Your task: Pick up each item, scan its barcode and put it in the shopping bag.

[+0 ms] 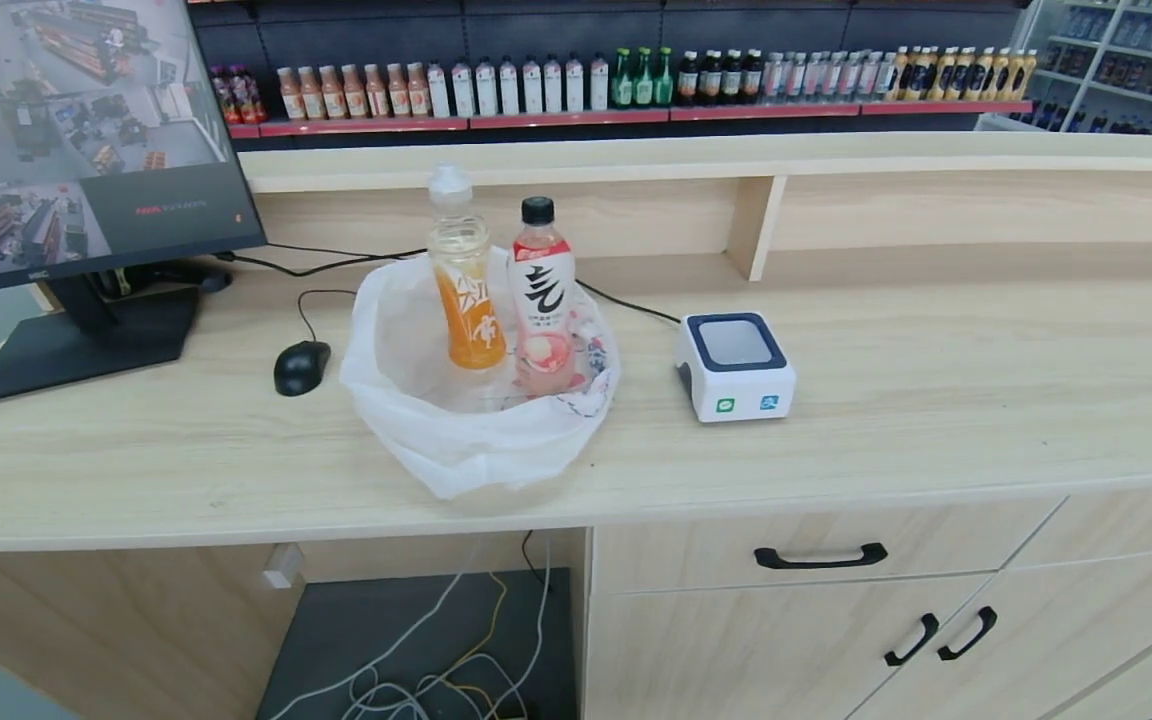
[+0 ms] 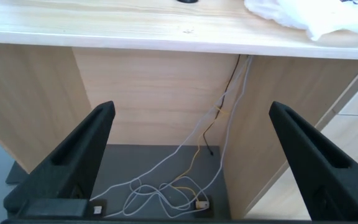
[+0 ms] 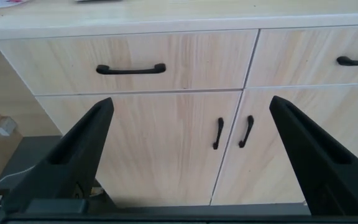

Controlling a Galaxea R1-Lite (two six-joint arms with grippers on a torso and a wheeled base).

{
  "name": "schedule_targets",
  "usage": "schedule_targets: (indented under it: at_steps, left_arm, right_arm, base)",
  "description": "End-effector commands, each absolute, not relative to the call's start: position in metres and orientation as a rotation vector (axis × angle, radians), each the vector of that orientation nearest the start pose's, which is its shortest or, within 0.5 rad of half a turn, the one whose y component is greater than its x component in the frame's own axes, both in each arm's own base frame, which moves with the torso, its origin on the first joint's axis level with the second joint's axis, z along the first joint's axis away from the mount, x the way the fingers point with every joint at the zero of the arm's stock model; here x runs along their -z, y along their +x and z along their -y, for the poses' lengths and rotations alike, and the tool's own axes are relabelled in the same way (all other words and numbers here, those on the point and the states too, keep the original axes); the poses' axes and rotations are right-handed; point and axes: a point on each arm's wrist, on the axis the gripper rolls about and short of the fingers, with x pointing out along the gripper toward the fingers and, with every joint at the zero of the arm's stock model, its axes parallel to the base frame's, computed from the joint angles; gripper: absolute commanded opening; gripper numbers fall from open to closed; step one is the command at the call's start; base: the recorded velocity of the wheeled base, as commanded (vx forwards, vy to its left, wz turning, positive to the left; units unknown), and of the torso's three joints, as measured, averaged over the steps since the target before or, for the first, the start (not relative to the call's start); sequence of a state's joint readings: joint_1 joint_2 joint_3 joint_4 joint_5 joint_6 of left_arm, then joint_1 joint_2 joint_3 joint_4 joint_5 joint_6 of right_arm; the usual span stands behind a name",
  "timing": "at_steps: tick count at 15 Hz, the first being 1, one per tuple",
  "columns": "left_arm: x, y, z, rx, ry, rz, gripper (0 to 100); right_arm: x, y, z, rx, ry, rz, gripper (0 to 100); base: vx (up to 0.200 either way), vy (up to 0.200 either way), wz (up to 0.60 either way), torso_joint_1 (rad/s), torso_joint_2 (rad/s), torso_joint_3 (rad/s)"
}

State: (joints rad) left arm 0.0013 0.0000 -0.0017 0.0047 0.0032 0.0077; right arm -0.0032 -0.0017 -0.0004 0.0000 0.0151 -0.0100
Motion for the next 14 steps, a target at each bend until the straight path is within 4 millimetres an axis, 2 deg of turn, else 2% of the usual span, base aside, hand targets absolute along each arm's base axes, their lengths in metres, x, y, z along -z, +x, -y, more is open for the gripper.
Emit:
schedule_targets:
  at_steps: [1,7,14]
  left_arm:
    - [-0.0754,-0.0229,-0.0001,-0.006,0.008,-0.003,100]
    - [-0.0756,-0.0229,0.0000,-0.005,0.000,-0.002,100]
    - [-0.0756,-0.0229,-0.0001,-0.006,-0.003,-0.002,100]
  right_arm:
    - [-0.0755,-0.0228,-0.0004,-0.012,-0.011,0.000,100]
    - [-0.0755,-0.0228,-0.0004,-0.012,-0.014,0.000,100]
    - [-0.0755,-0.0228,-0.0004,-0.012,-0.014,0.000,100]
  base:
    - [0.000,-0.200,0.00,0.002,0.01,0.002]
    - [0.000,-0.200,0.00,0.001,0.00,-0.001]
    - [0.000,0.000,0.00,0.000,0.00,0.000]
